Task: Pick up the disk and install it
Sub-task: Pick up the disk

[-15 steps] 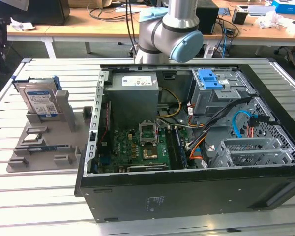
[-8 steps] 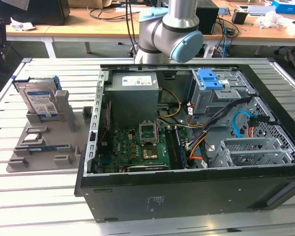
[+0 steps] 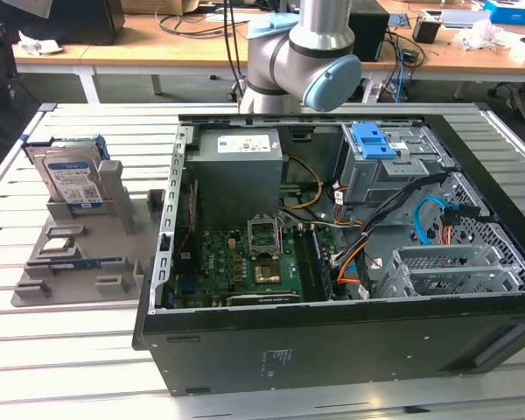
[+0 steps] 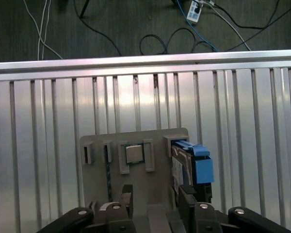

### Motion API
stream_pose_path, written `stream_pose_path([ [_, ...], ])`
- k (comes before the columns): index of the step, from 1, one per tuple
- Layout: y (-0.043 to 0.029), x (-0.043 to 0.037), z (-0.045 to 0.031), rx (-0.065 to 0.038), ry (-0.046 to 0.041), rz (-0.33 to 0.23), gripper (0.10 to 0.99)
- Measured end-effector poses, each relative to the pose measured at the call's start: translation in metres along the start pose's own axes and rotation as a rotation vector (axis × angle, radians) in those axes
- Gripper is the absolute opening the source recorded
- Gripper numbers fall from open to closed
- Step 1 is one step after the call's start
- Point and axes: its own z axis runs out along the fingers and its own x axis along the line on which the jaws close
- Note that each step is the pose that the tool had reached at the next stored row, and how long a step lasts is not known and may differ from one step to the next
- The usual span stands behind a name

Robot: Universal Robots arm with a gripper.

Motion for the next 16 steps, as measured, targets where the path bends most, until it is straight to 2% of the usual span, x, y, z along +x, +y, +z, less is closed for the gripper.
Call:
stream_pose_path([
  [1,0.0000,0.0000,0.0000,0.000,0.0000,0.000,0.596],
  [3,0.0000,0.0000,0.0000,0.000,0.0000,0.000,0.596],
  [4,0.0000,0.0000,0.0000,0.000,0.0000,0.000,0.663],
  [6,0.0000,0.0000,0.0000,0.000,0.0000,0.000,0.663],
  [7,0.0000,0.0000,0.0000,0.000,-0.0031,0.000,0.663],
  [8,0.0000,-0.0001,0.0000,-0.001,-0.0117,-0.001,0.663],
  [9,0.0000,-0.0001,0.0000,-0.001,-0.0139,-0.001,0.663],
  [16,-0.0001,-0.0012,0.0001,-0.001,-0.0144,-0.001,0.663],
])
